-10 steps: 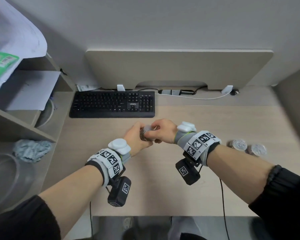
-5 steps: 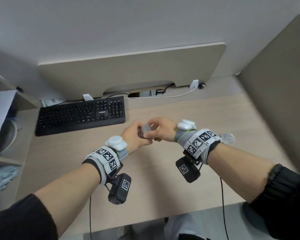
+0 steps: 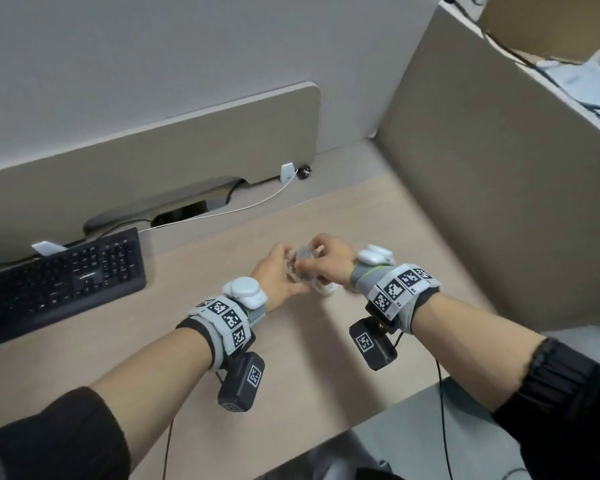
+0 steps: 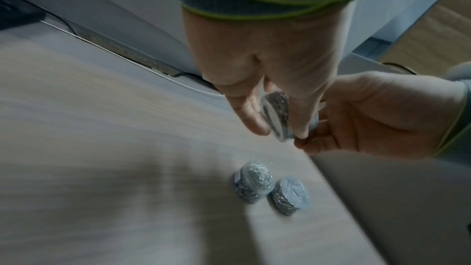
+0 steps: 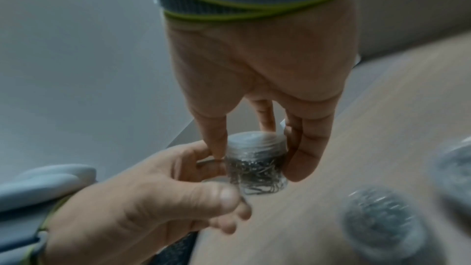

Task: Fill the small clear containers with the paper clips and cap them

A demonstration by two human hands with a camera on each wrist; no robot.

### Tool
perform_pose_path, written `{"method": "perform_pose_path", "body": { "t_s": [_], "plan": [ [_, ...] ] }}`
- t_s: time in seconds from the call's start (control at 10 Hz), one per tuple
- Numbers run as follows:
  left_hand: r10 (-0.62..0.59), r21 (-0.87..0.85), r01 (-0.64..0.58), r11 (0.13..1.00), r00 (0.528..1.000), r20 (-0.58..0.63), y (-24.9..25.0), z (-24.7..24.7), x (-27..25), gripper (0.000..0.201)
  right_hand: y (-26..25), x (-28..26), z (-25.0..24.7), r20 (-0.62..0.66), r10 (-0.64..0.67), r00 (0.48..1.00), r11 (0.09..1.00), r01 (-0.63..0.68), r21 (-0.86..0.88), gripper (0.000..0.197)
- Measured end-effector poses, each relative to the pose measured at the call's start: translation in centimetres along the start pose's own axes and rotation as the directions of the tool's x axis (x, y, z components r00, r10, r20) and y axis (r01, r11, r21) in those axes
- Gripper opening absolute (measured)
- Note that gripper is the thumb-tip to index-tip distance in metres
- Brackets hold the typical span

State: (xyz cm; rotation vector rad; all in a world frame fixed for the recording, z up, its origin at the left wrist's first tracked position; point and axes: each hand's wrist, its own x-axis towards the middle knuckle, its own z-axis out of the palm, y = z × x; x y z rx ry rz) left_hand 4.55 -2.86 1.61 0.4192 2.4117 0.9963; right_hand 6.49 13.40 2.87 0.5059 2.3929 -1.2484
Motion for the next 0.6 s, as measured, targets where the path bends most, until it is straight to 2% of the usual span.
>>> {"method": "perform_pose_path", "body": {
  "t_s": [0.1, 0.2, 0.3, 0.4, 0.5, 0.6],
  "plan": [
    [-0.074, 0.164, 0.067, 0.984, 0.997, 0.034, -0.4, 2.0, 2.0, 0.092, 3.0, 0.3, -3.4, -0.097, 0.007, 0.995, 0.982, -0.025, -0.188, 0.057],
    [-0.203, 0.345, 0.158, 0.925, 0.974, 0.099, -1.2, 3.8, 3.7, 0.091, 7.2, 1.0, -6.4, -0.163, 0.049, 0.985, 0.939, -0.101, -0.329, 0.051],
    [-0.278, 0.419, 0.205, 0.884, 0.953, 0.121, -1.8, 5.1, 4.9, 0.091, 10.5, 2.4, -7.5, -0.166, 0.071, 0.984, 0.908, -0.133, -0.397, 0.054],
    [-0.290, 0.443, 0.201, 0.874, 0.947, 0.142, -1.8, 6.1, 5.9, 0.086, 12.2, 3.6, -8.0, -0.181, 0.089, 0.979, 0.878, -0.163, -0.451, 0.048],
    [-0.271, 0.418, 0.196, 0.887, 0.954, 0.127, -1.8, 6.5, 6.9, 0.078, 13.7, 4.5, -7.9, -0.138, 0.109, 0.984, 0.834, -0.166, -0.526, 0.041],
    [-0.267, 0.412, 0.207, 0.888, 0.959, 0.093, -1.7, 5.9, 7.8, 0.068, 13.8, 5.1, -7.9, -0.105, 0.144, 0.984, 0.805, -0.178, -0.565, 0.050]
  ]
}}
